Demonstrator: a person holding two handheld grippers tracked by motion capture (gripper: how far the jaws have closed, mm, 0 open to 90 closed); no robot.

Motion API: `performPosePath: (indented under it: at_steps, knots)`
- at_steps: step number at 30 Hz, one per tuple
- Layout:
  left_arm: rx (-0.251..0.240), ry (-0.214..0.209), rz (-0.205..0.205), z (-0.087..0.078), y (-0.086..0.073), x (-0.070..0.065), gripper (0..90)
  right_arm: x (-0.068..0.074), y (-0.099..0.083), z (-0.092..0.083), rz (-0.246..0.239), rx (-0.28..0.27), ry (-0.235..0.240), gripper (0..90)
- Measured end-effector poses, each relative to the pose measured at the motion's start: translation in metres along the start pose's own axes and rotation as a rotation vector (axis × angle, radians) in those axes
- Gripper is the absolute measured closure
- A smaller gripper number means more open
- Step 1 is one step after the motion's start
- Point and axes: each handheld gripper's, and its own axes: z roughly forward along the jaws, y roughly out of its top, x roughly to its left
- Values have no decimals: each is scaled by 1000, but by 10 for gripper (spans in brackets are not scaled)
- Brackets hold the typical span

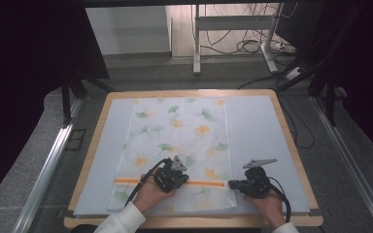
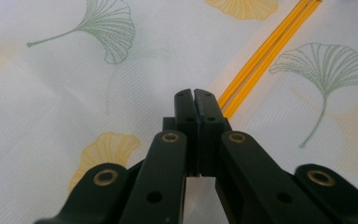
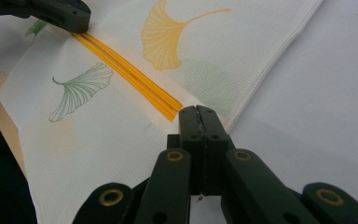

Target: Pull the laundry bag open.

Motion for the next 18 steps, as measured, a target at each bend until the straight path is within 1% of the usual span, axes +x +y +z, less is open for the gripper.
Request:
performPosePath:
  at_steps: [3, 5, 6, 12, 16, 18]
  knots:
    - [-2, -5, -3, -1, -1, 1, 900, 0, 0, 0, 1, -1, 2, 895]
    - [4, 4, 0, -1, -1, 1, 900, 0, 0, 0, 1, -1, 1, 895]
    - [4, -1, -3, -2, -1, 1, 900, 0, 0, 0, 1, -1, 1, 895]
    - [5, 6, -14, -4, -4, 4, 900, 0, 0, 0, 1, 0, 0, 895]
    - [9, 26, -16, -6, -7, 6, 900, 0, 0, 0, 0, 0, 0, 895]
    - [10, 29, -22, -7, -9, 8, 900, 0, 0, 0, 0, 0, 0, 895]
